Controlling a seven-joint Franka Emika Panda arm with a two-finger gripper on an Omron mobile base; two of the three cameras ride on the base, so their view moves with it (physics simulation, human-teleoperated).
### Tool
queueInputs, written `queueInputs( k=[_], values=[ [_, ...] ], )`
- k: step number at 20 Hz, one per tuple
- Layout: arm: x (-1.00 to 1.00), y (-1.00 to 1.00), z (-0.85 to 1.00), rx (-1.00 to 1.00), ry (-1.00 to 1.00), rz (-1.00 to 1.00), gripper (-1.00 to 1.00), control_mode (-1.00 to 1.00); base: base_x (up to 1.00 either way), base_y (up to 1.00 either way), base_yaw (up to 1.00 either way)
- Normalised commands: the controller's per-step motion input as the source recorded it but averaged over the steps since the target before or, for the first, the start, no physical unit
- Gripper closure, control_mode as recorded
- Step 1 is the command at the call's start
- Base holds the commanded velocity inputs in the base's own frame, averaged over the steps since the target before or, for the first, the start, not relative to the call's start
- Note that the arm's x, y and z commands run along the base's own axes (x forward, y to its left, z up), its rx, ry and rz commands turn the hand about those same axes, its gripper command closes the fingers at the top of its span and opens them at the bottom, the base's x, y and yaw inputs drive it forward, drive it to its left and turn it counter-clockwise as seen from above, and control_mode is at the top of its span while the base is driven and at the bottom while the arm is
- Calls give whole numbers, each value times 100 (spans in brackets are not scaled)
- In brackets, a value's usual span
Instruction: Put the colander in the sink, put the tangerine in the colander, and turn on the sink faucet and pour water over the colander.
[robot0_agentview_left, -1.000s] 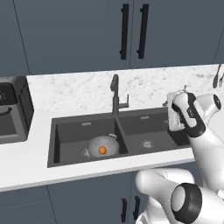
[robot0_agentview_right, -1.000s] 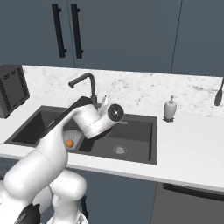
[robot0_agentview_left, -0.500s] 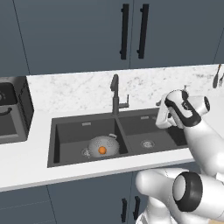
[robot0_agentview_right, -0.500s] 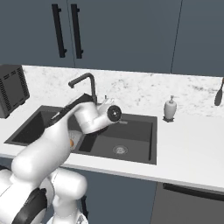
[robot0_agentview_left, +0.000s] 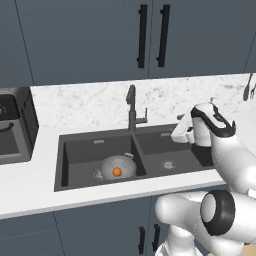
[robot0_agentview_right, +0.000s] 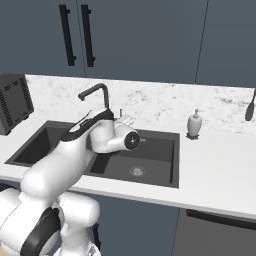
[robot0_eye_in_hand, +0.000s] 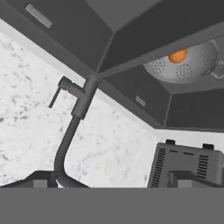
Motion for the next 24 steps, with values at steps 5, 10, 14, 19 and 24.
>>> queueInputs(
  k=[5,10,14,19,24],
  values=[
    [36,37,0,7,0,-17,-100,-100,0,0,0],
    [47,1,0,3,7,-11,-100,-100,0,0,0],
    [38,-21,0,13,9,-2,-100,-100,0,0,0],
    [20,-22,0,17,1,0,-100,-100,0,0,0],
    [15,-9,-14,12,-1,0,-100,-100,0,0,0]
  ],
)
